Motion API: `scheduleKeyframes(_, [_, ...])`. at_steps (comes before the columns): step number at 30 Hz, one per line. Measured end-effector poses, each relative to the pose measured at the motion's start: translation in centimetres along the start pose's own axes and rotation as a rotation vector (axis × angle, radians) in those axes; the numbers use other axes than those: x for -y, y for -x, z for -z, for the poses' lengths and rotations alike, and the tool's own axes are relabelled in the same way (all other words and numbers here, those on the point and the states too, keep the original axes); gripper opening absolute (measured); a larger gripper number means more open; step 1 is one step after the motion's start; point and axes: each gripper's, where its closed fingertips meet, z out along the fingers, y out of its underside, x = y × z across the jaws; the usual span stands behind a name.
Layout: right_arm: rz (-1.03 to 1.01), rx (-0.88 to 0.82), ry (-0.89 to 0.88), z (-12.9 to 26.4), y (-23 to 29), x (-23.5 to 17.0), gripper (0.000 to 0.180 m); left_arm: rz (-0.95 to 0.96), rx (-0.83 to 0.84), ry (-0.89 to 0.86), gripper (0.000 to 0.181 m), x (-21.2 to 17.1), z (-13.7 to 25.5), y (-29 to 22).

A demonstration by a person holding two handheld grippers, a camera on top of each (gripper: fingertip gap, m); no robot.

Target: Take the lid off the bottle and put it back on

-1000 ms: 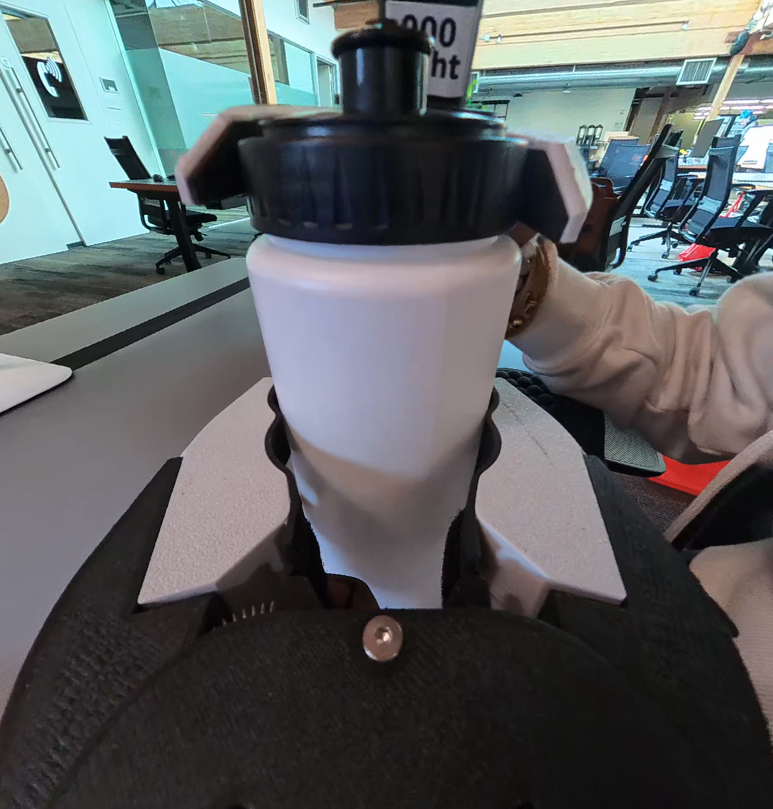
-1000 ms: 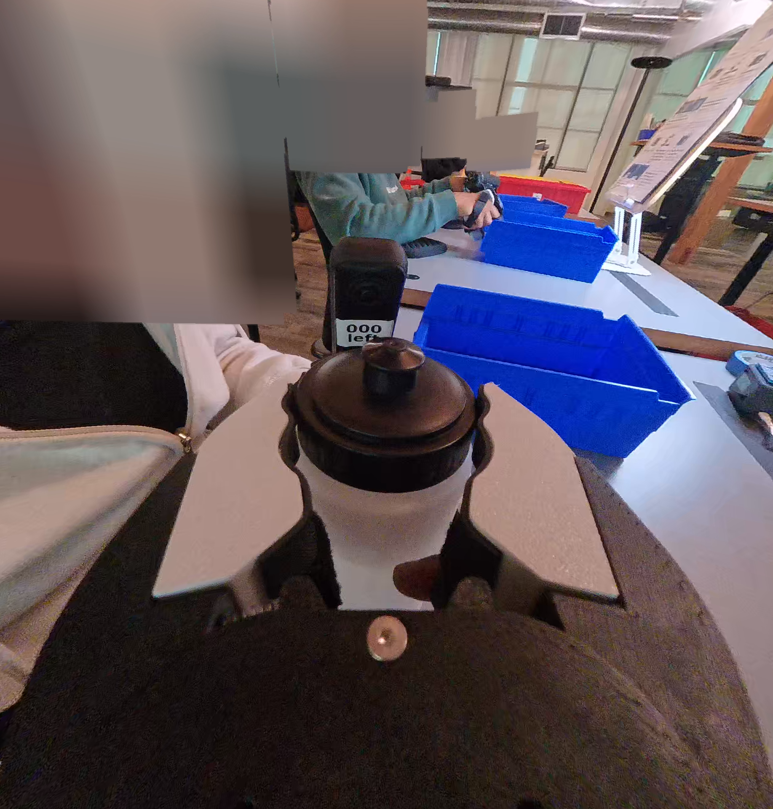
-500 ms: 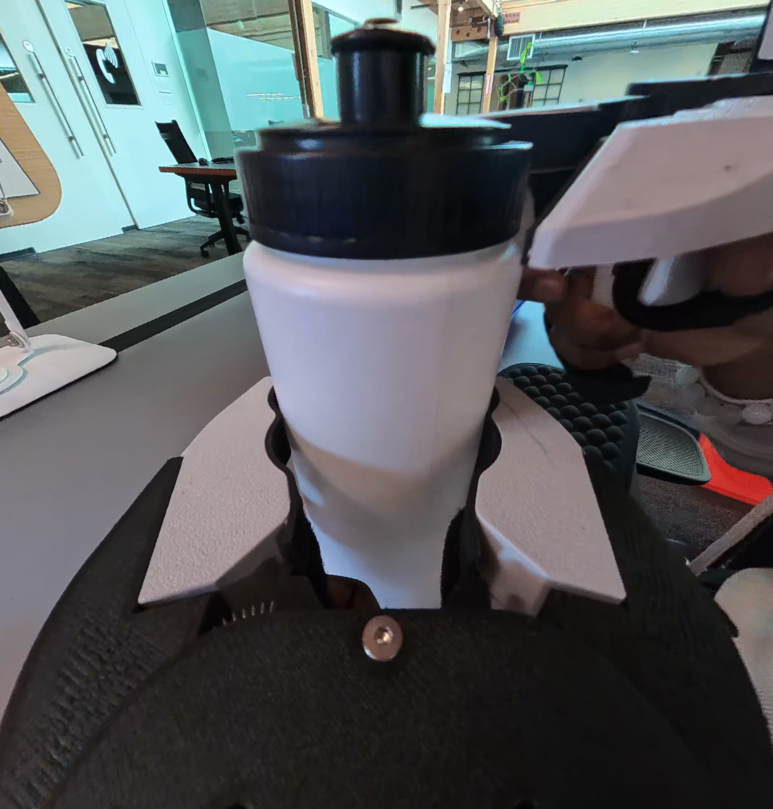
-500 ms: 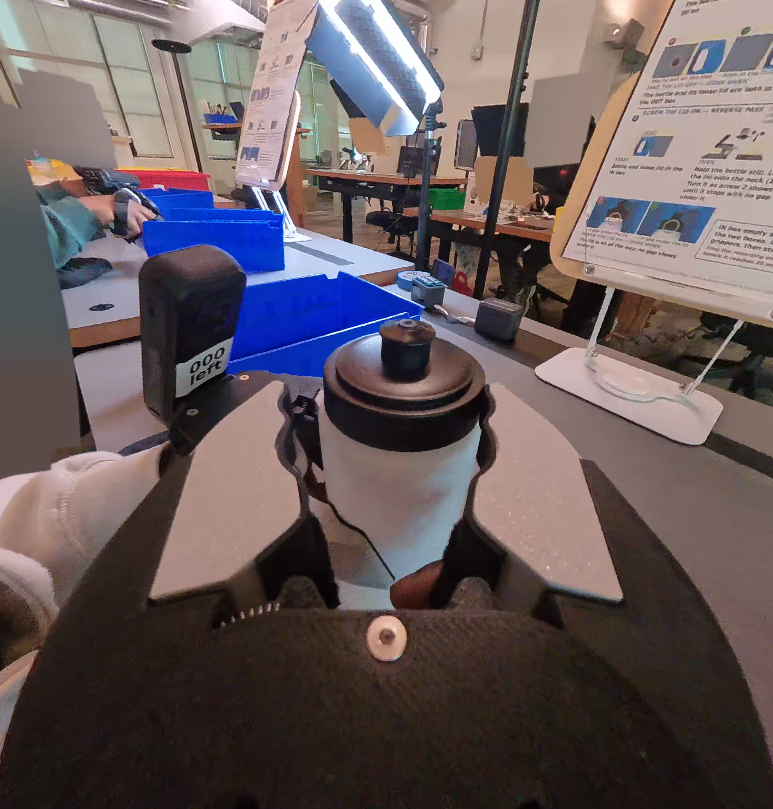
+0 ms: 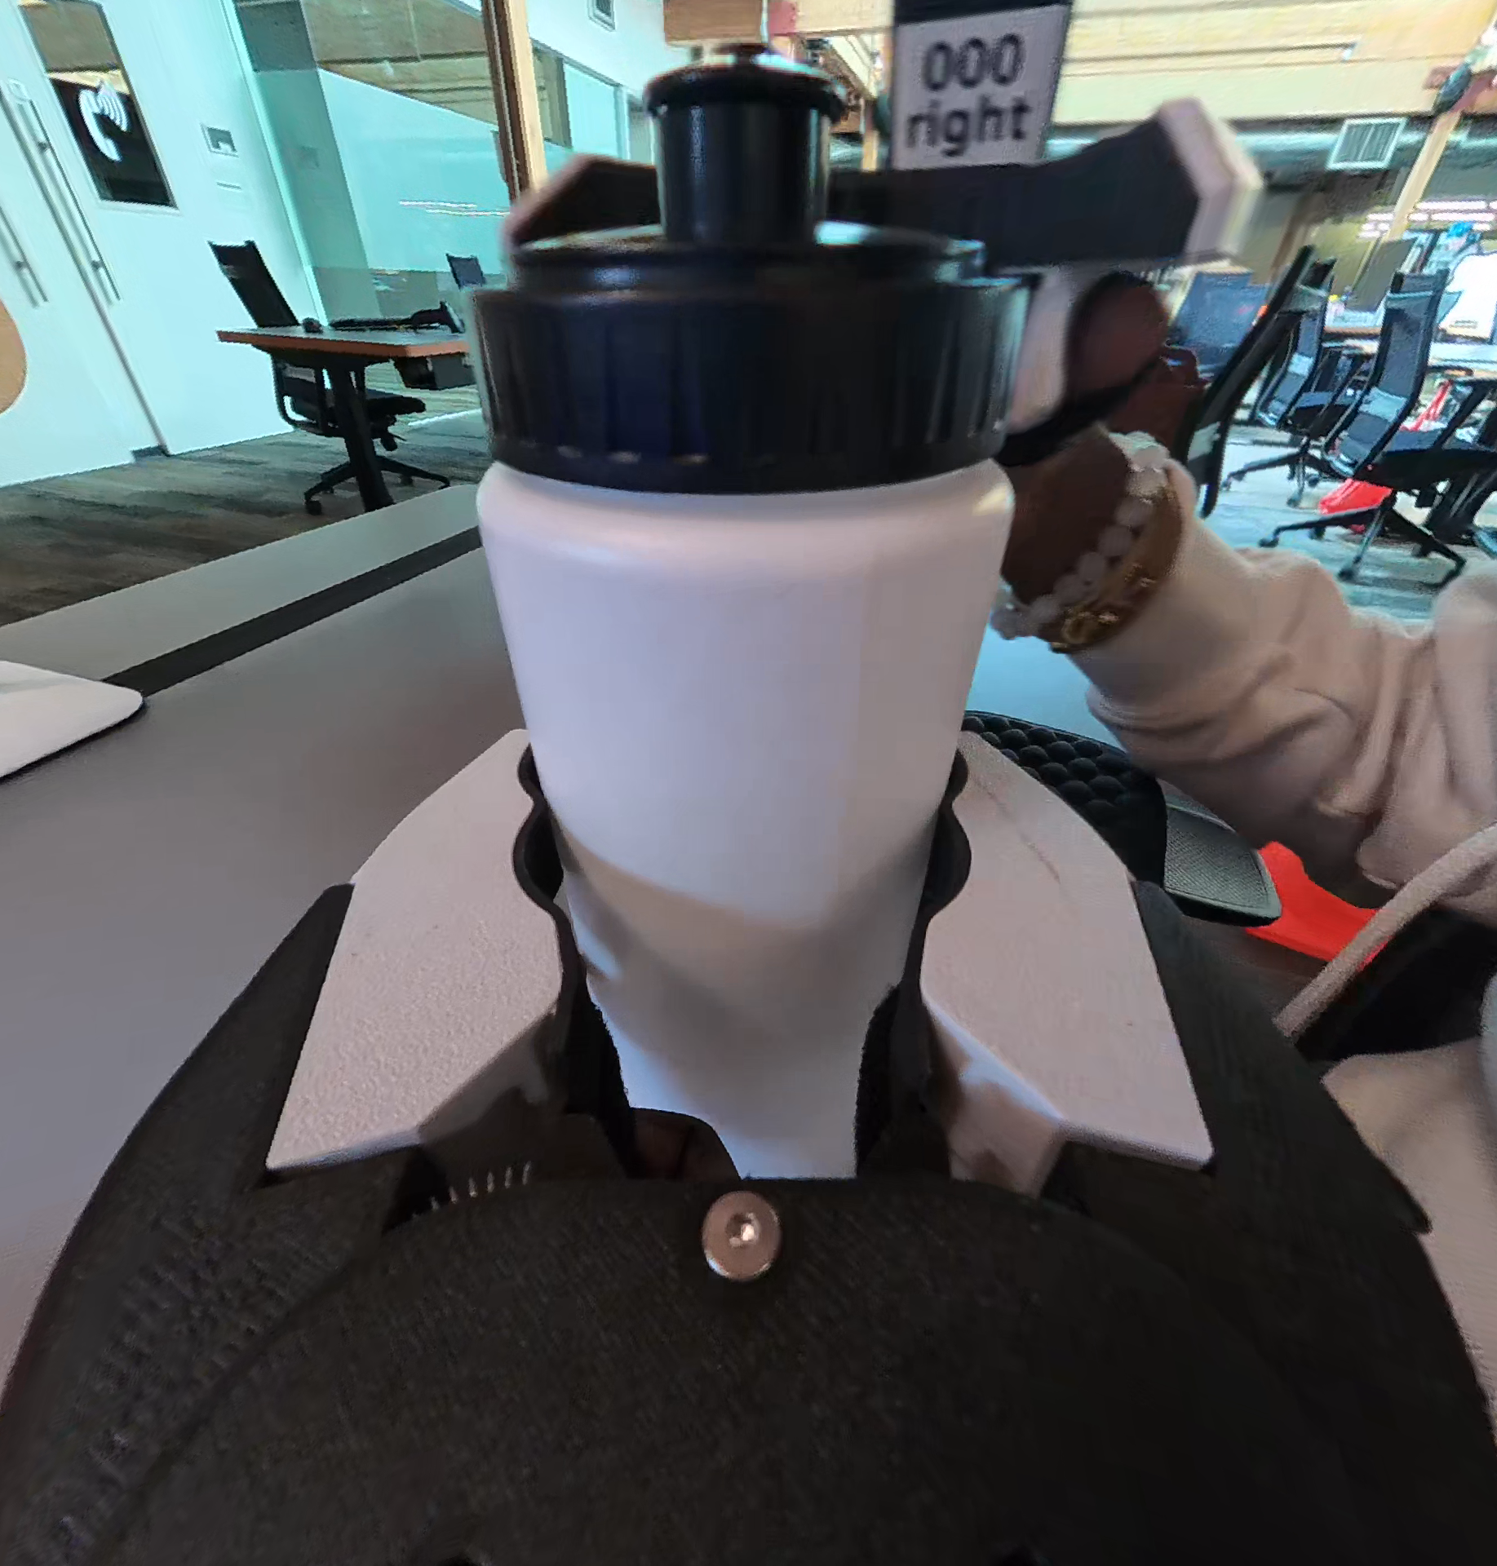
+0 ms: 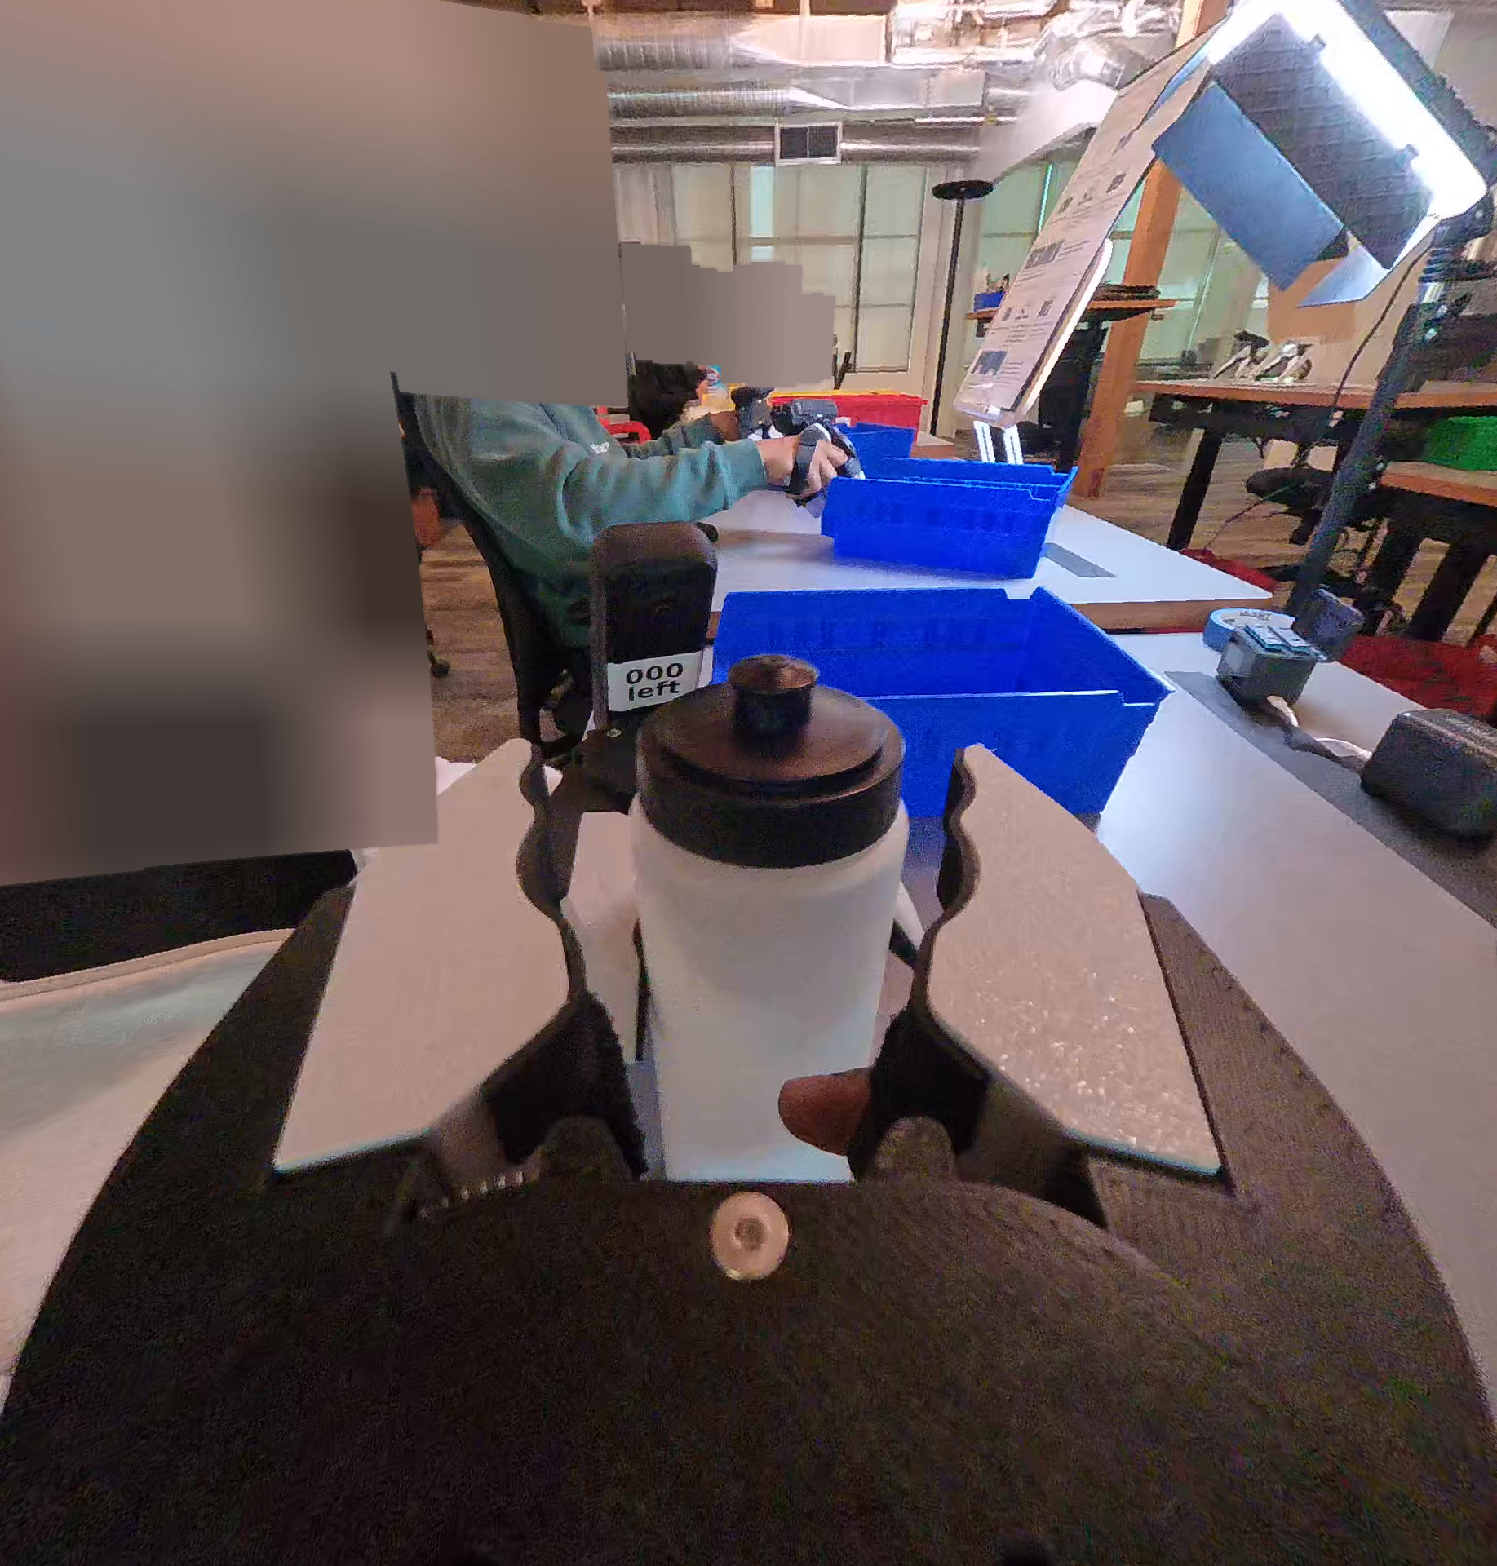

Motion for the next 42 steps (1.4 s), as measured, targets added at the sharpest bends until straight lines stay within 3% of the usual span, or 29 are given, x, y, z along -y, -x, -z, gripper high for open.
scheduleKeyframes(6, [0.009,0.208,0.049,-2.3,0.9,-0.6,0.091,-0.015,-0.034,-0.003,0.087,0.0,-0.1,-0.5])
scheduleKeyframes(8, [0.013,0.168,0.077,-2.8,0.2,-1.1,0.076,-0.021,-0.033,-0.003,0.087,0.0,-0.1,-0.7])
scheduleKeyframes(10, [0.006,0.143,0.054,-2.8,0.2,-1.0,0.076,-0.025,-0.025,-0.003,0.087,0.0,-0.1,-0.7])
scheduleKeyframes(13, [0.014,-0.027,0.039,-2.8,-0.4,-1.0,0.076,-0.026,0.004,0.0,0.086,0.0,-0.2,-0.5])
scheduleKeyframes(18, [0.038,-0.493,0.055,-2.2,-1.2,-1.0,0.076,-0.036,0.031,0.007,0.086,0.0,-0.4,-0.5])
scheduleKeyframes(20, [0.046,-0.556,0.05,-2.1,-1.0,-1.0,0.075,-0.044,0.021,0.008,0.086,0.0,-0.4,-0.6])
scheduleKeyframes(22, [0.08,-0.485,0.085,-2.1,-1.0,-1.3,0.076,-0.028,0.011,0.003,0.087,0.0,-0.3,-0.6])
scheduleKeyframes(24, [0.096,-0.279,0.102,-2.3,0.1,-1.4,0.091,-0.007,-0.025,0.001,0.087,0.0,-0.2,-0.7])
scheduleKeyframes(28, [0.005,-0.008,0.065,-2.0,0.3,-0.5,0.082,-0.013,-0.055,0.0,0.087,0.0,-0.2,-1.0])
scheduleKeyframes(32, [-0.005,0.066,0.071,-2.4,0.5,-0.6,0.073,-0.018,-0.075,-0.006,0.087,0.0,-0.2,-1.4])
scheduleKeyframes(39, [0.034,-0.046,-0.007,-2.0,0.8,-0.4,0.069,-0.053,-0.085,0.0,0.086,-0.1,-0.3,-2.1])
scheduleKeyframes(42, [0.024,0.043,0.017,-2.0,1.5,-0.8,0.085,-0.023,-0.116,-0.004,0.087,-0.1,-0.4,-2.3])
